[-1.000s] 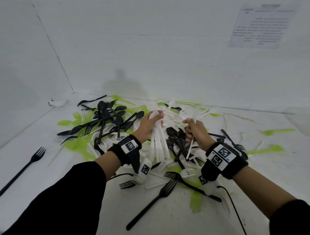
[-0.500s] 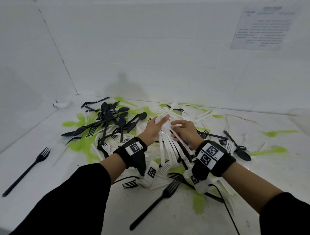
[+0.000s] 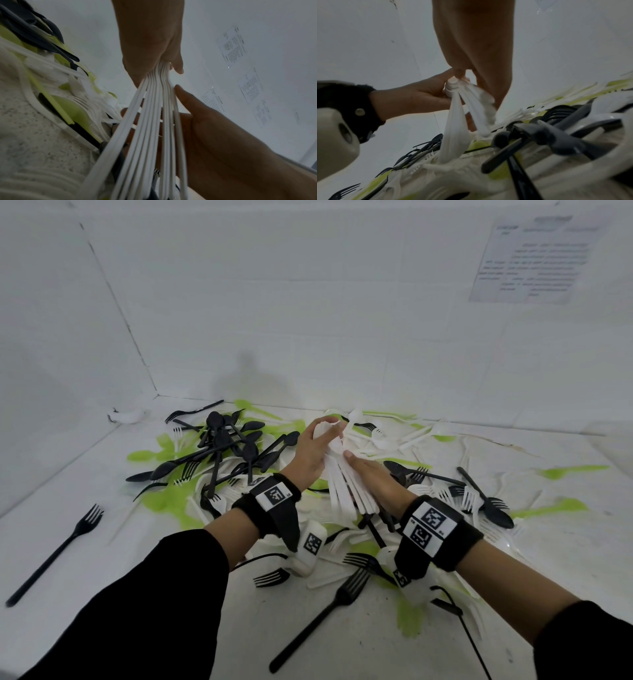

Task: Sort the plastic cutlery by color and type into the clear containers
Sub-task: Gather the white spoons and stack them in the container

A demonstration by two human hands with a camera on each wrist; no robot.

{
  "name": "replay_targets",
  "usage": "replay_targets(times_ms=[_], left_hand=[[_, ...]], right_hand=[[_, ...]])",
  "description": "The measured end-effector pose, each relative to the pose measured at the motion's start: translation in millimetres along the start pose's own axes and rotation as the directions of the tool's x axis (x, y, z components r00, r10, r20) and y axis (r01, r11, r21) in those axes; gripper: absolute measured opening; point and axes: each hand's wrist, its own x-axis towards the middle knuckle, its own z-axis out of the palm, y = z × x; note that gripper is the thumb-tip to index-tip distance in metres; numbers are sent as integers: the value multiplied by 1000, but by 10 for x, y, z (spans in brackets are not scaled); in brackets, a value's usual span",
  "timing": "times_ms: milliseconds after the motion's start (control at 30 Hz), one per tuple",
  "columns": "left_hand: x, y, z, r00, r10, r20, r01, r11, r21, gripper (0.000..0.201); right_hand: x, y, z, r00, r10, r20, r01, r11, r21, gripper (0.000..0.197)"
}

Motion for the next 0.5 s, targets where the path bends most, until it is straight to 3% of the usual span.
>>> replay_targets(times_ms=[67,133,200,333,433,500], left_hand=[[10,10,-18,1000,15,-16,-15,1000,-16,17],[13,17,-35,999,29,-16,-29,999,-31,20],[10,20,-46,999,39,-2,-39,998,-39,20],[27,78,-92,999,9,40,-6,998,-69,20],[44,125,-154,996,-22,83,13,994,109,15],[72,130,-209,993,-32,116,-1,963,271,6]], right_hand=[[-52,0,15,998,21,64,-23,999,25,61],[-80,-17,36,991,4,135,-5,1000,13,55],[-98,-27,67,973,27,231,-57,990,128,47],[-70,-51,92,966,72,249,-138,956,260,35],[-57,-51,62,971,70,230,-115,975,190,32],[-64,-33,6,989,35,146,-58,986,154,30]])
